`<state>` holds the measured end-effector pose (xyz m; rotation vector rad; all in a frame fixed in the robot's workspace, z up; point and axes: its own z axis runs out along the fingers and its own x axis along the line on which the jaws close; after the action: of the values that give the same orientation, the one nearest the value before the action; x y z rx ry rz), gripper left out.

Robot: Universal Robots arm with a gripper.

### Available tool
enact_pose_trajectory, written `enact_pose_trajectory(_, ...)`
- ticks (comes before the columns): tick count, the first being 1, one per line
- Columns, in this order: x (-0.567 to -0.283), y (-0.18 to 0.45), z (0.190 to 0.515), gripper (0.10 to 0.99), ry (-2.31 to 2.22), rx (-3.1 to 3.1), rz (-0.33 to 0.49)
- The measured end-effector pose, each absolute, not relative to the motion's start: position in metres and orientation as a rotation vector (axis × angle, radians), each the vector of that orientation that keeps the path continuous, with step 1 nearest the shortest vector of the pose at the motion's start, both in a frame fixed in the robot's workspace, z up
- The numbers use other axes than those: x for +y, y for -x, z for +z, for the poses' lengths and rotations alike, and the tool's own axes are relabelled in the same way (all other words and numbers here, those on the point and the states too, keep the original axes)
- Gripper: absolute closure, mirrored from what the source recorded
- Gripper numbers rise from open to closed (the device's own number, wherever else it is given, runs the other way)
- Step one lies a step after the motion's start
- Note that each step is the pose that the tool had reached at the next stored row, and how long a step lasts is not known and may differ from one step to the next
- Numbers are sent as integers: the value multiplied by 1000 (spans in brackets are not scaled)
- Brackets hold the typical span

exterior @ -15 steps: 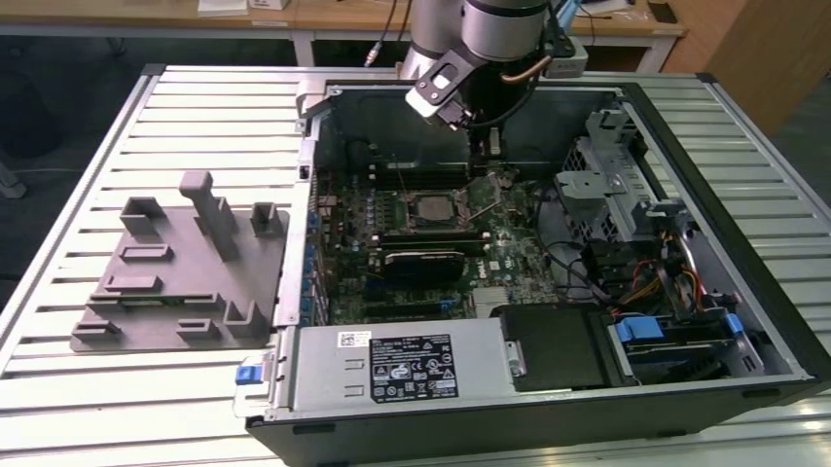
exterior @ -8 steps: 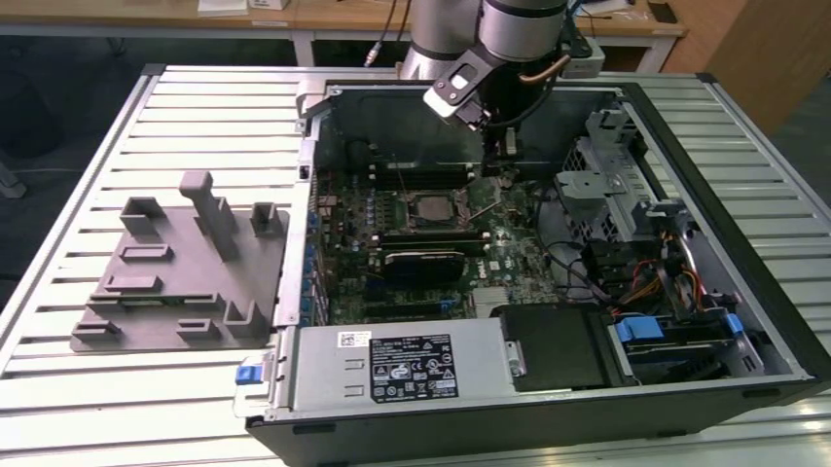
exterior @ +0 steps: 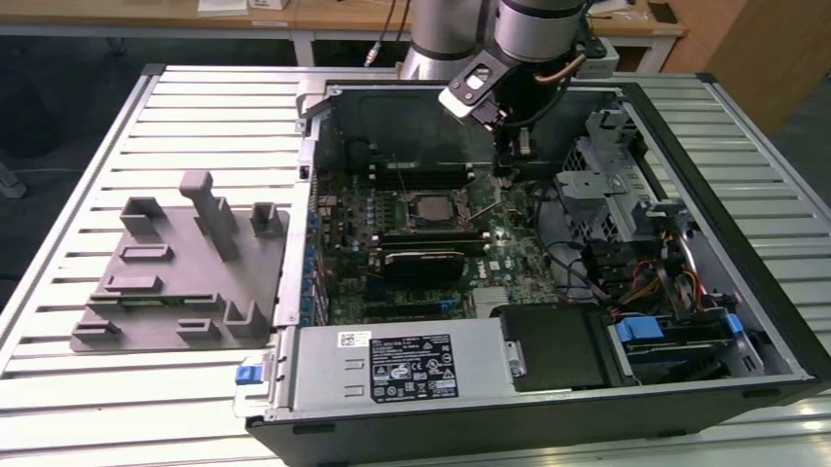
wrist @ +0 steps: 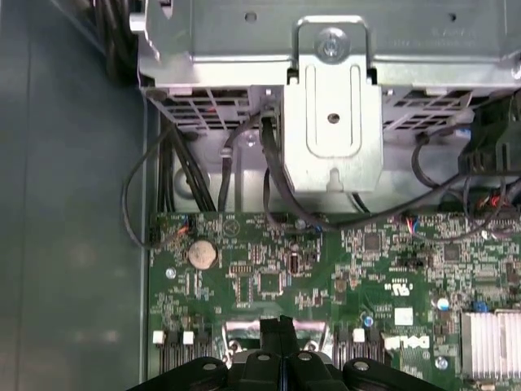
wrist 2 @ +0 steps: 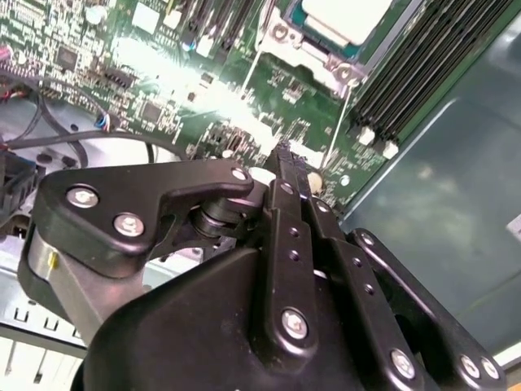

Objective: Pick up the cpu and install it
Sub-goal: 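Close the cpu cover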

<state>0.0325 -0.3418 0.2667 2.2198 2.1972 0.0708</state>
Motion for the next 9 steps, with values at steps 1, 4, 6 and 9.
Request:
enact_pose_trajectory(1, -342, -34, 267, 980, -2220, 2197, 71)
enact_pose_trajectory(4, -342, -39, 267, 980, -2220, 2197, 71)
enact_pose_trajectory(6, -342, -42, 267, 980, -2220, 2197, 71)
enact_pose_trajectory(9, -342, -47, 266, 980, -2220, 2197, 71)
